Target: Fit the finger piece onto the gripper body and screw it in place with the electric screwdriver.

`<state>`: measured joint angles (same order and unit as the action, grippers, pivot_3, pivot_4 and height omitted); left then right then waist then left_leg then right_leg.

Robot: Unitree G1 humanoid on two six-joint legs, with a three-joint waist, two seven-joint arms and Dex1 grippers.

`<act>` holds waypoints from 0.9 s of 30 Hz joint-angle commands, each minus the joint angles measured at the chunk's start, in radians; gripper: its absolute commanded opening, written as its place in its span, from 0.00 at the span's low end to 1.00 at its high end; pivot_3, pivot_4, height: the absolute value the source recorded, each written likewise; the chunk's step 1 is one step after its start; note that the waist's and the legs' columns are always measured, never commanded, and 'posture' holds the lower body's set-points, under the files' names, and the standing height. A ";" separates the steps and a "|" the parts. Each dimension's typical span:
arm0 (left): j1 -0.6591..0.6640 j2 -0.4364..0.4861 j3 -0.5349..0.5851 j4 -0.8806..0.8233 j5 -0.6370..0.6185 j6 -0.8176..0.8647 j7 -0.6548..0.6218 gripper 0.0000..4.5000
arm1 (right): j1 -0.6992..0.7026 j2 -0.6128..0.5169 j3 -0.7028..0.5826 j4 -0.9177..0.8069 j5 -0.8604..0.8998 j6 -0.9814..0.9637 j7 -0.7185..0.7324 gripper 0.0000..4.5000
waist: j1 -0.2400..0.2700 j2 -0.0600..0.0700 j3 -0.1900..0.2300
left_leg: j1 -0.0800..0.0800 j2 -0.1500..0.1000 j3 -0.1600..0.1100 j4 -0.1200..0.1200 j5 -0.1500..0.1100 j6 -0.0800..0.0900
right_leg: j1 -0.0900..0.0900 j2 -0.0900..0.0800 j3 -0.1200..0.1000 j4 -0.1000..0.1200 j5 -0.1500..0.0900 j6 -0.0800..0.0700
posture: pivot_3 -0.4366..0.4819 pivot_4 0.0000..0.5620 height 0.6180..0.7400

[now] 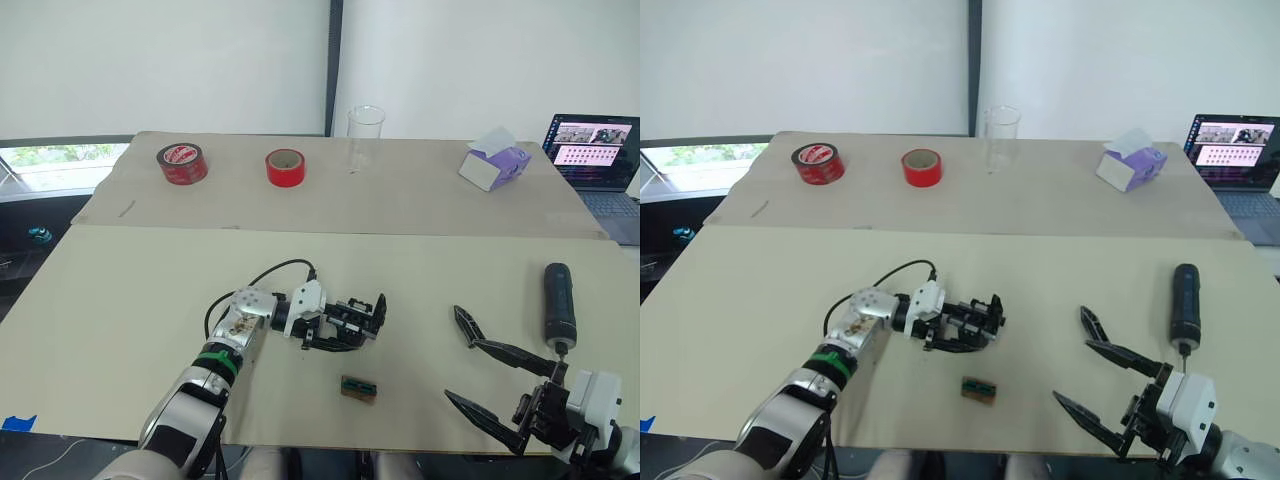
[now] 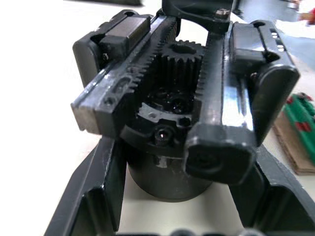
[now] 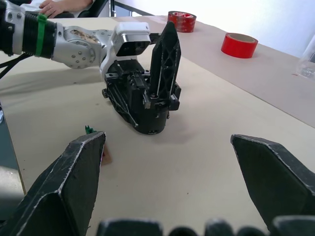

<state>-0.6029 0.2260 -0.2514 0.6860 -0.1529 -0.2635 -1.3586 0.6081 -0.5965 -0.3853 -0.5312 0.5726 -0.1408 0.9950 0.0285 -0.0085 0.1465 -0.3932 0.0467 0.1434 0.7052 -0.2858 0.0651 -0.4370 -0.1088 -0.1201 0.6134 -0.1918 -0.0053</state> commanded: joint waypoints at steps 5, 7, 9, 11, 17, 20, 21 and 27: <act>0.236 -0.009 0.035 -0.444 0.036 0.237 0.343 0.51 | -0.066 -0.034 0.006 0.006 0.016 0.025 0.022 1.00 | -0.015 0.000 0.000 | 0.001 0.001 0.000 0.000 0.000 0.000 | 0.001 0.000 0.001 0.000 0.000 0.000 | 0.48 0.27 1.00; 0.291 -0.024 0.018 -0.542 0.056 0.312 0.421 0.51 | -0.088 -0.047 0.015 0.017 0.020 0.035 0.033 1.00 | -0.014 0.001 0.000 | 0.001 0.000 0.000 0.000 0.000 0.000 | 0.001 0.000 0.001 0.000 0.000 0.000 | 0.48 0.27 1.00; 0.334 -0.030 -0.003 -0.614 0.078 0.353 0.474 0.51 | -0.109 -0.058 0.016 0.027 0.025 0.046 0.045 1.00 | -0.013 0.001 0.000 | 0.001 0.000 0.000 0.000 0.000 0.000 | 0.001 0.000 0.001 0.000 0.000 0.000 | 0.48 0.27 1.00; 0.369 -0.024 -0.026 -0.654 0.110 0.365 0.514 0.51 | -0.131 -0.071 0.014 0.036 0.033 0.060 0.058 1.00 | -0.011 0.001 0.000 | 0.001 0.000 0.000 0.000 0.000 0.000 | 0.001 0.000 0.001 0.000 0.000 0.000 | 0.48 0.27 1.00; 0.426 -0.008 -0.019 -0.728 0.104 0.433 0.588 0.51 | -0.163 -0.094 0.010 0.052 0.047 0.090 0.090 1.00 | -0.006 0.001 0.000 | 0.002 0.001 0.000 0.000 0.000 0.000 | 0.001 0.000 0.001 0.000 0.000 0.000 | 0.48 0.27 1.00; 0.424 0.007 -0.004 -0.735 0.083 0.449 0.589 0.74 | -0.171 -0.093 0.012 0.055 0.046 0.096 0.096 1.00 | -0.006 0.001 0.000 | 0.002 0.001 0.000 0.000 0.000 0.000 | 0.001 0.000 0.001 0.000 0.000 0.000 | 0.48 0.27 1.00; 0.419 0.017 0.001 -0.733 0.072 0.456 0.579 0.84 | -0.174 -0.092 0.014 0.054 0.045 0.097 0.095 1.00 | -0.008 0.001 0.000 | 0.002 0.001 0.000 0.000 0.000 0.000 | 0.001 0.000 0.001 0.000 0.000 0.000 | 0.48 0.27 1.00; 0.343 0.136 0.024 -0.639 -0.008 0.421 0.405 0.99 | -0.171 -0.080 0.018 0.050 0.036 0.094 0.086 1.00 | -0.007 0.001 -0.001 | 0.002 0.001 0.000 0.000 0.000 -0.001 | 0.001 0.000 0.000 0.001 0.000 0.000 | 0.48 0.27 1.00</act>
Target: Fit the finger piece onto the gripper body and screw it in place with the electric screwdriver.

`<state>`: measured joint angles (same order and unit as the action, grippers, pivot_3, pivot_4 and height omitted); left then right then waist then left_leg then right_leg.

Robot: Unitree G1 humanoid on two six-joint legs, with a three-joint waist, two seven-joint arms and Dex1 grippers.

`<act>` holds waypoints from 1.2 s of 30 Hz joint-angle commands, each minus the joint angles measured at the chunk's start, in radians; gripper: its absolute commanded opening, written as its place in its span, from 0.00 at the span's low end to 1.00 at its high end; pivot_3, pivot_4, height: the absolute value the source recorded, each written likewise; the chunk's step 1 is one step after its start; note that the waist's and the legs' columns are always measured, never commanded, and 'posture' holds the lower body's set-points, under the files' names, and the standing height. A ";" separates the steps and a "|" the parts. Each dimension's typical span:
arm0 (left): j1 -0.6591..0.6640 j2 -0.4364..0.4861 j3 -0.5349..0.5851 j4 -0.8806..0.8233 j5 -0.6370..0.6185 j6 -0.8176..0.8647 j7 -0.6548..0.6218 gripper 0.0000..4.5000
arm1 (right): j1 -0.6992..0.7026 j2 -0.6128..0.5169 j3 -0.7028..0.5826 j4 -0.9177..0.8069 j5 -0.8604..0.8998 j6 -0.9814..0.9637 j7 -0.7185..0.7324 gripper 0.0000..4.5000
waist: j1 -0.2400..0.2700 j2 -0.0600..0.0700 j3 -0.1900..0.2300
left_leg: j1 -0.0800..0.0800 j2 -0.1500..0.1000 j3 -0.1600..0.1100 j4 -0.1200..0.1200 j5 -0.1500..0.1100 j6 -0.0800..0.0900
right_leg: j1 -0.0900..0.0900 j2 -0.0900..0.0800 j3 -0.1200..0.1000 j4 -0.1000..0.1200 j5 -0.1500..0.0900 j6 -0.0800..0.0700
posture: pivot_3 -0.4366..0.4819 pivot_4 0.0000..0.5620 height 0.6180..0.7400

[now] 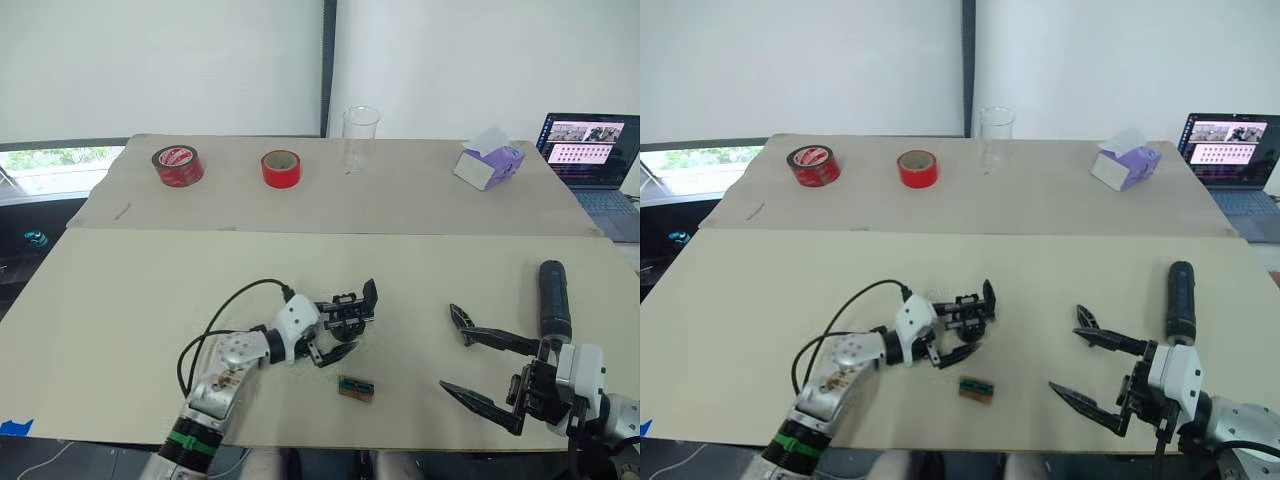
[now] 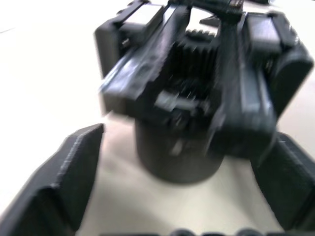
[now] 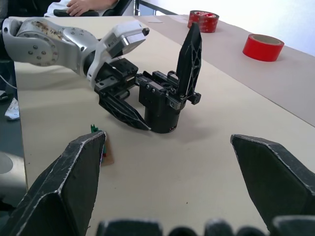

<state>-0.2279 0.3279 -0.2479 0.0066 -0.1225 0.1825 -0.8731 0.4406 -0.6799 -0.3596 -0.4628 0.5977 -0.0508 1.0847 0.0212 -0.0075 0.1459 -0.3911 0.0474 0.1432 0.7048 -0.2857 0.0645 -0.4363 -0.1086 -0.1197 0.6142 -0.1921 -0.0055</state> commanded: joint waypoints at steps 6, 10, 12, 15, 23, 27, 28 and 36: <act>-0.238 0.062 0.003 0.410 -0.068 -0.262 -0.344 0.99 | 0.008 0.026 -0.006 -0.023 -0.005 -0.015 -0.024 1.00 | 0.012 0.000 0.000 | 0.000 -0.001 0.001 0.000 0.000 0.000 | 0.000 0.000 0.000 0.000 0.000 0.000 | 0.48 0.27 1.00; -0.350 0.009 -0.013 0.592 -0.071 -0.335 -0.483 0.99 | 0.018 0.040 -0.008 -0.035 -0.013 -0.021 -0.034 1.00 | 0.018 0.000 0.000 | -0.001 -0.002 0.001 0.001 0.000 0.001 | 0.000 -0.001 0.000 -0.001 0.000 0.000 | 0.48 0.27 1.00; -0.390 -0.020 -0.014 0.657 -0.065 -0.371 -0.521 0.99 | 0.025 0.044 -0.017 -0.036 -0.015 -0.025 -0.036 1.00 | 0.019 0.000 0.000 | -0.002 -0.002 0.001 0.001 -0.001 0.001 | 0.000 -0.001 0.000 -0.001 0.000 0.000 | 0.48 0.27 1.00; -0.438 -0.074 -0.018 0.747 -0.040 -0.434 -0.533 0.99 | 0.041 0.053 -0.027 -0.042 -0.020 -0.030 -0.041 1.00 | 0.020 0.000 0.000 | -0.002 -0.003 0.001 0.001 -0.001 0.002 | 0.000 -0.001 -0.001 -0.001 0.000 0.001 | 0.48 0.27 1.00; -0.488 -0.134 -0.010 0.887 -0.005 -0.535 -0.564 0.88 | 0.082 0.080 -0.026 -0.065 -0.036 -0.043 -0.062 1.00 | 0.017 0.000 0.000 | -0.002 -0.003 0.000 0.003 -0.001 0.002 | 0.001 -0.002 -0.001 -0.001 0.001 0.001 | 0.48 0.27 1.00; -0.449 -0.109 -0.005 0.842 0.001 -0.547 -0.567 0.53 | 0.091 0.084 -0.028 -0.065 -0.038 -0.046 -0.062 1.00 | 0.015 0.000 0.000 | -0.002 -0.003 0.000 0.003 -0.001 0.003 | 0.001 -0.002 -0.001 -0.001 0.001 0.001 | 0.48 0.27 1.00; -0.427 -0.100 0.001 0.808 0.000 -0.545 -0.547 0.51 | 0.090 0.084 -0.029 -0.061 -0.039 -0.047 -0.060 1.00 | 0.013 0.000 0.000 | -0.002 -0.002 0.000 0.003 -0.002 0.003 | 0.001 -0.002 -0.001 -0.001 0.001 0.001 | 0.48 0.27 1.00; -0.155 -0.071 0.021 0.280 0.009 -0.290 -0.254 0.51 | 0.061 0.078 -0.007 -0.020 -0.041 -0.057 -0.033 1.00 | -0.009 0.000 0.000 | -0.001 -0.001 0.000 0.003 -0.002 0.003 | 0.001 -0.001 0.000 -0.001 0.001 0.002 | 0.48 0.27 1.00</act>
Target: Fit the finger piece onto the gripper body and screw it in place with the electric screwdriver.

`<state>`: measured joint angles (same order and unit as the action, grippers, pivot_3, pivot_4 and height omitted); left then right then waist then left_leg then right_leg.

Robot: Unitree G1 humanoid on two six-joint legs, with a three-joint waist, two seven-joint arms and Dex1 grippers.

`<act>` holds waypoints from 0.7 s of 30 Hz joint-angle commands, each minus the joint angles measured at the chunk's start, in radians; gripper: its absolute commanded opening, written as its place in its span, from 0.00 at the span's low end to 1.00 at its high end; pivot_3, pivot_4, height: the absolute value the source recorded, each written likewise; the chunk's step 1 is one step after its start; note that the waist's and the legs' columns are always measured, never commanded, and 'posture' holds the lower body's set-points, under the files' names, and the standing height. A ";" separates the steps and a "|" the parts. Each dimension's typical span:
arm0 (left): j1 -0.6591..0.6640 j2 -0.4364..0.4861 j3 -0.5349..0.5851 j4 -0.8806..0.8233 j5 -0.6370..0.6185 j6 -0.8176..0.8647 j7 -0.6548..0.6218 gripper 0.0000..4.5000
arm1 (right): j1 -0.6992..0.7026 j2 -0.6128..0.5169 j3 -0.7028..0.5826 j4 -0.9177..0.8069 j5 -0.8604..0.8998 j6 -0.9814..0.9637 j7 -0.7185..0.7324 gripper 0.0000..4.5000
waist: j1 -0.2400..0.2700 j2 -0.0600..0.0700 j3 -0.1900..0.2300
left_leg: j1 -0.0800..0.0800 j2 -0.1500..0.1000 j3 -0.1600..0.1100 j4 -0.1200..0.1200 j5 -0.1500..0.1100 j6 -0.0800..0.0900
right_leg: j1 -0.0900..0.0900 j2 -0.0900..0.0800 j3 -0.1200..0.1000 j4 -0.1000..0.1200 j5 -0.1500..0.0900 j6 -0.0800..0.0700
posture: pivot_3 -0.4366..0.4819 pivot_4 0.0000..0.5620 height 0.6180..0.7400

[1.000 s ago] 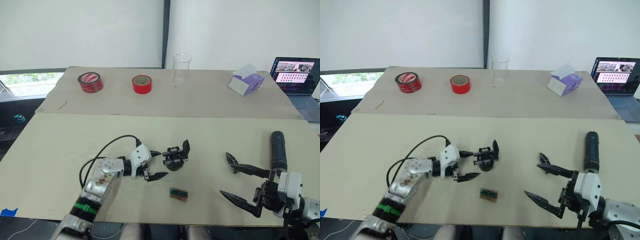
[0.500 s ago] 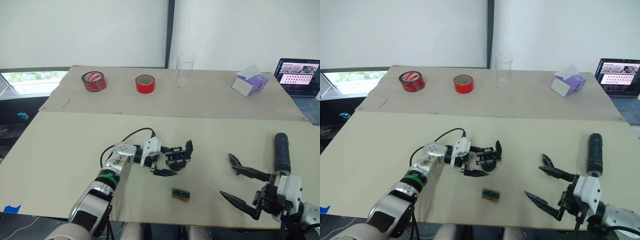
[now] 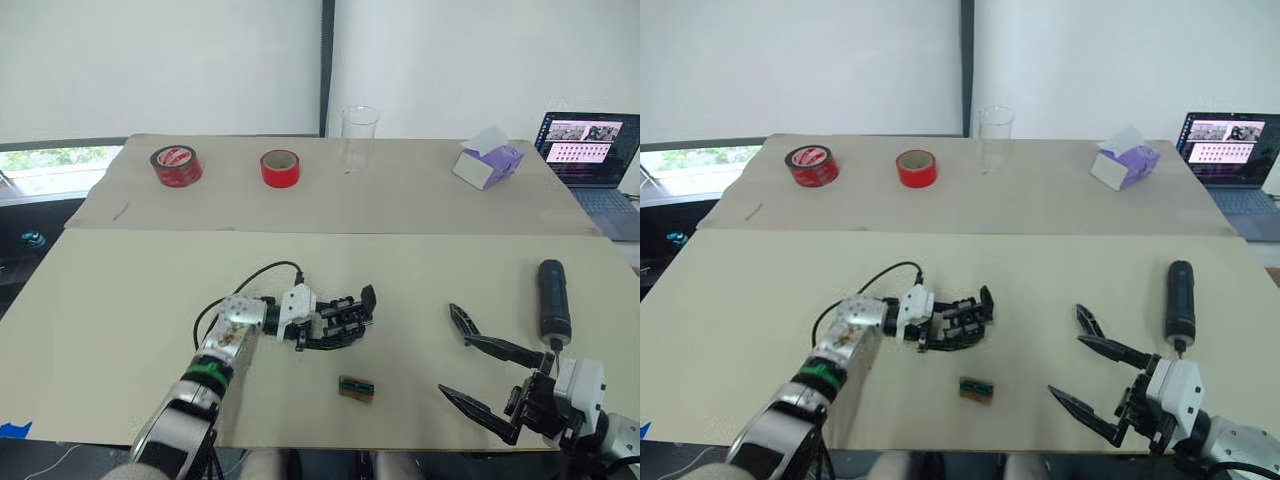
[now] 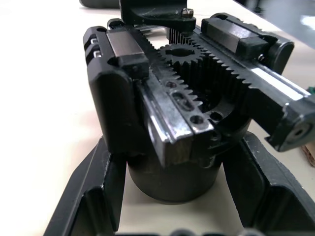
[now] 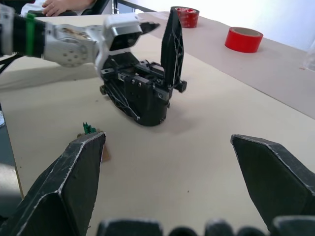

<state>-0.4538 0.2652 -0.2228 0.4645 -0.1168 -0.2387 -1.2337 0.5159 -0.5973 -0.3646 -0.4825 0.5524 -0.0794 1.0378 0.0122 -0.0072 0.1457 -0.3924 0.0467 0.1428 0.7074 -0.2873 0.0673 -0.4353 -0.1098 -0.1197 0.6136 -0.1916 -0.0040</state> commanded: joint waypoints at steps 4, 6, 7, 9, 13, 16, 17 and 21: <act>0.185 -0.041 0.006 -0.401 0.021 0.339 0.309 0.51 | -0.053 -0.017 0.004 0.028 0.012 -0.018 0.032 1.00 | 0.002 0.000 0.000 | 0.000 0.000 0.000 0.000 0.000 0.000 | 0.000 -0.001 0.001 0.000 0.000 0.000 | 0.48 0.27 1.00; 0.219 -0.047 -0.005 -0.462 0.035 0.394 0.364 0.51 | -0.061 -0.022 0.001 0.038 0.016 -0.015 0.044 1.00 | 0.009 0.000 0.000 | 0.000 -0.001 0.000 0.000 0.000 0.000 | 0.000 -0.001 0.000 0.000 0.000 0.000 | 0.48 0.27 1.00; 0.236 -0.048 -0.013 -0.488 0.041 0.412 0.384 0.51 | -0.063 -0.026 0.001 0.041 0.018 -0.014 0.052 1.00 | 0.010 0.000 0.000 | 0.000 -0.001 0.000 0.000 0.000 0.000 | 0.000 -0.002 0.000 0.000 0.000 0.000 | 0.48 0.27 1.00; 0.271 -0.053 -0.030 -0.527 0.051 0.438 0.422 0.51 | -0.063 -0.033 0.005 0.043 0.024 -0.007 0.066 1.00 | 0.010 0.000 0.000 | 0.000 -0.001 0.000 0.000 0.000 0.000 | 0.000 -0.001 0.000 0.000 0.000 0.000 | 0.48 0.27 1.00; 0.305 -0.043 -0.043 -0.558 0.058 0.457 0.472 0.51 | -0.065 -0.038 0.007 0.046 0.028 -0.001 0.083 1.00 | 0.010 0.000 0.000 | 0.000 0.000 0.000 0.000 0.000 0.000 | 0.000 -0.001 0.000 0.000 0.000 0.000 | 0.48 0.27 1.00; 0.315 -0.017 -0.043 -0.566 0.046 0.459 0.470 0.62 | -0.076 -0.042 0.006 0.055 0.028 0.001 0.090 1.00 | 0.006 0.000 0.000 | 0.001 0.000 0.000 0.000 0.000 0.000 | 0.000 -0.001 0.000 0.000 0.000 0.000 | 0.48 0.27 1.00; 0.316 -0.007 -0.039 -0.564 0.036 0.461 0.464 0.75 | -0.080 -0.043 0.005 0.058 0.029 0.002 0.092 1.00 | 0.004 0.000 0.000 | 0.001 0.000 0.000 0.000 0.000 0.000 | 0.000 0.000 0.000 0.000 0.000 0.000 | 0.48 0.27 1.00; 0.289 0.043 -0.014 -0.539 -0.017 0.461 0.405 0.98 | -0.094 -0.046 0.006 0.068 0.026 -0.002 0.093 1.00 | 0.004 0.001 0.000 | 0.001 0.000 0.000 0.000 0.000 0.000 | 0.000 0.000 0.000 0.000 -0.001 0.000 | 0.48 0.27 1.00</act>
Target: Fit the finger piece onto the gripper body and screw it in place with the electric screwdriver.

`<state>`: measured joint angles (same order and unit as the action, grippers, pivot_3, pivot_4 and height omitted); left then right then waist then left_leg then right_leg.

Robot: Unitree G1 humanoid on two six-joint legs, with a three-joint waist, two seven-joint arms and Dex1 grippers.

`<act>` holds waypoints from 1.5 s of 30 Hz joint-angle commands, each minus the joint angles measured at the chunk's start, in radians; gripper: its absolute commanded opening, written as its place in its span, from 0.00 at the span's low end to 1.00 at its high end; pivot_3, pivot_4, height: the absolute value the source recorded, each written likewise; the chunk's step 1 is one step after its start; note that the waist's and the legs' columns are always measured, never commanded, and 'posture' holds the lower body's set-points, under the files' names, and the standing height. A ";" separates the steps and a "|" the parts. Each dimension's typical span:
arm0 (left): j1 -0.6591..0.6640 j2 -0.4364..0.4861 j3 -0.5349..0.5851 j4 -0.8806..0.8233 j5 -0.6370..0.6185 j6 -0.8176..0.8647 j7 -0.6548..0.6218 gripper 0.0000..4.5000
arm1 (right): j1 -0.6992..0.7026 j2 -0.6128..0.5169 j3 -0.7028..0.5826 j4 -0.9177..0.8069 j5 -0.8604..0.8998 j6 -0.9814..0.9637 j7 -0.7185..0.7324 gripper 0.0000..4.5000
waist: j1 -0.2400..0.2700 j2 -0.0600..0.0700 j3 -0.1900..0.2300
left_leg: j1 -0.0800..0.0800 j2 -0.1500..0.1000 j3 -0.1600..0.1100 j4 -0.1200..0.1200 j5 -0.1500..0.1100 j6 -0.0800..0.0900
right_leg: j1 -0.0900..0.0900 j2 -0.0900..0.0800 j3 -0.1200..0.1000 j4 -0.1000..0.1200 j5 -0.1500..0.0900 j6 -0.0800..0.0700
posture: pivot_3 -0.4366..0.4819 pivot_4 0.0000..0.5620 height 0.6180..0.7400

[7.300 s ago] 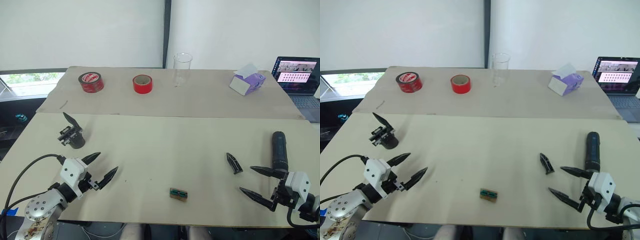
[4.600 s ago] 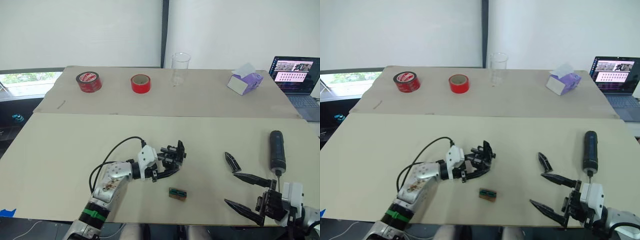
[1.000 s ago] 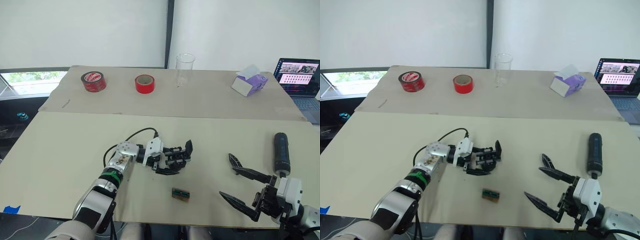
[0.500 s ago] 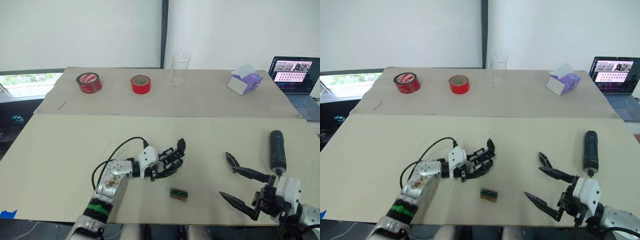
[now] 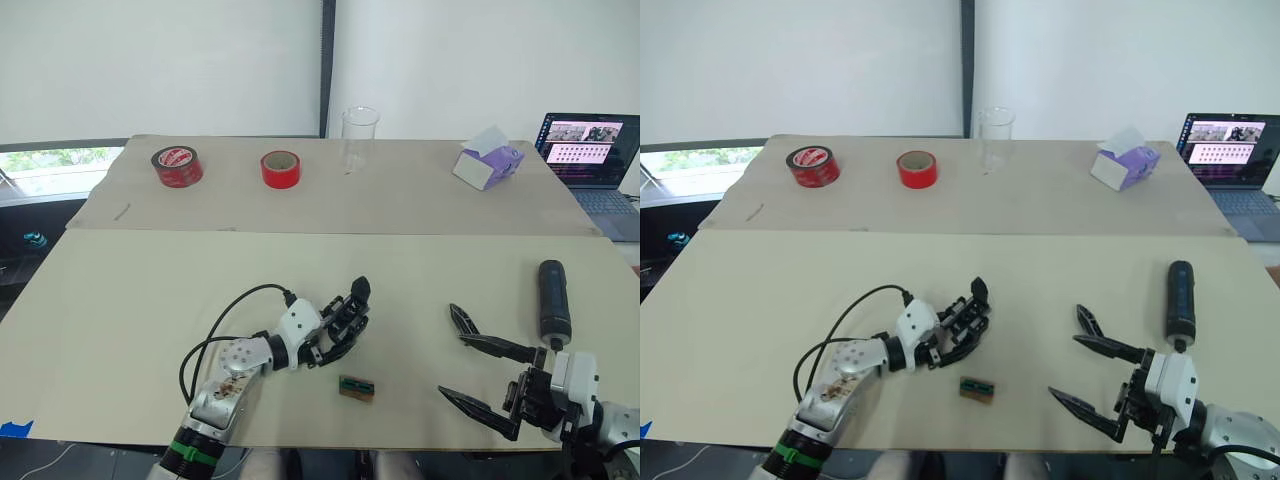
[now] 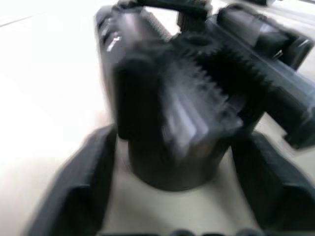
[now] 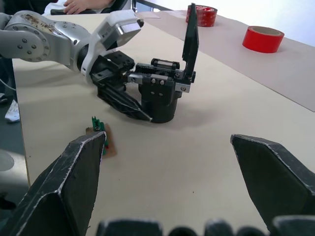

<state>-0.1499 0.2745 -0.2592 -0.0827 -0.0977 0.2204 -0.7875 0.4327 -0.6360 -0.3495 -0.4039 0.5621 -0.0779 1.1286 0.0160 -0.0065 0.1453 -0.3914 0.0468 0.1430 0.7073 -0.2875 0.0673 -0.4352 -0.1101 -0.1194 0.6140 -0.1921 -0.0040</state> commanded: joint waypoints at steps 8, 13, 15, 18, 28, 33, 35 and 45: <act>-0.233 0.128 0.031 0.338 -0.118 -0.176 -0.362 0.98 | -0.003 0.005 -0.007 -0.013 0.005 -0.019 -0.008 1.00 | 0.006 0.000 0.000 | -0.001 -0.001 0.000 0.000 0.000 0.000 | 0.000 0.000 0.000 0.000 0.000 0.000 | 0.48 0.27 1.00; -0.419 0.083 -0.014 0.635 -0.067 -0.374 -0.511 0.98 | 0.007 0.012 -0.009 -0.023 0.001 -0.026 -0.020 1.00 | 0.016 0.000 0.000 | -0.002 -0.002 0.001 0.000 0.000 0.000 | -0.001 -0.001 -0.001 0.000 0.000 0.000 | 0.48 0.27 1.00; -0.464 0.056 -0.027 0.710 -0.064 -0.408 -0.576 0.98 | 0.018 0.016 -0.011 -0.032 -0.002 -0.027 -0.029 1.00 | 0.021 0.000 0.000 | -0.003 -0.002 0.001 0.001 0.000 0.001 | -0.001 -0.001 -0.001 -0.001 0.001 0.000 | 0.48 0.27 1.00; -0.517 0.018 -0.034 0.805 -0.058 -0.447 -0.648 0.98 | 0.036 0.025 -0.013 -0.050 -0.006 -0.028 -0.041 1.00 | 0.021 0.000 0.000 | -0.004 -0.002 0.001 0.004 -0.001 0.002 | -0.001 0.000 -0.001 0.000 0.001 0.000 | 0.48 0.27 1.00; -0.586 -0.052 -0.003 0.961 -0.051 -0.517 -0.708 0.80 | 0.092 0.034 -0.046 -0.078 -0.009 -0.044 -0.066 1.00 | 0.023 0.000 0.000 | -0.005 -0.003 0.000 0.006 -0.002 0.004 | -0.001 -0.001 -0.001 -0.001 0.001 0.001 | 0.48 0.27 1.00; -0.496 -0.045 0.045 0.785 -0.098 -0.419 -0.656 0.50 | 0.096 0.042 -0.033 -0.073 -0.018 -0.055 -0.074 1.00 | 0.019 0.000 0.000 | -0.006 -0.002 0.000 0.006 -0.002 0.004 | -0.002 -0.001 -0.001 -0.001 0.001 0.002 | 0.48 0.27 1.00; -0.423 -0.035 0.054 0.636 -0.092 -0.356 -0.578 0.50 | 0.094 0.044 -0.031 -0.067 -0.018 -0.058 -0.073 1.00 | 0.014 0.000 0.000 | -0.006 -0.002 0.000 0.006 -0.002 0.004 | -0.002 -0.001 -0.001 0.000 0.001 0.002 | 0.48 0.27 1.00; -0.094 -0.035 0.028 0.071 0.022 -0.052 -0.129 0.50 | 0.034 0.033 0.010 -0.026 -0.020 -0.044 -0.046 1.00 | 0.008 0.000 0.000 | -0.005 -0.002 -0.001 0.006 -0.002 0.004 | -0.002 -0.002 -0.001 0.000 0.001 0.002 | 0.48 0.27 1.00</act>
<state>-0.2561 0.2471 -0.2191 0.0708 -0.0864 0.1412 -0.9711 0.4749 -0.5954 -0.3375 -0.4218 0.5328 -0.1065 1.0722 0.0239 -0.0062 0.1451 -0.3966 0.0451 0.1417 0.7127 -0.2896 0.0711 -0.4368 -0.1122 -0.1199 0.6142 -0.1913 -0.0020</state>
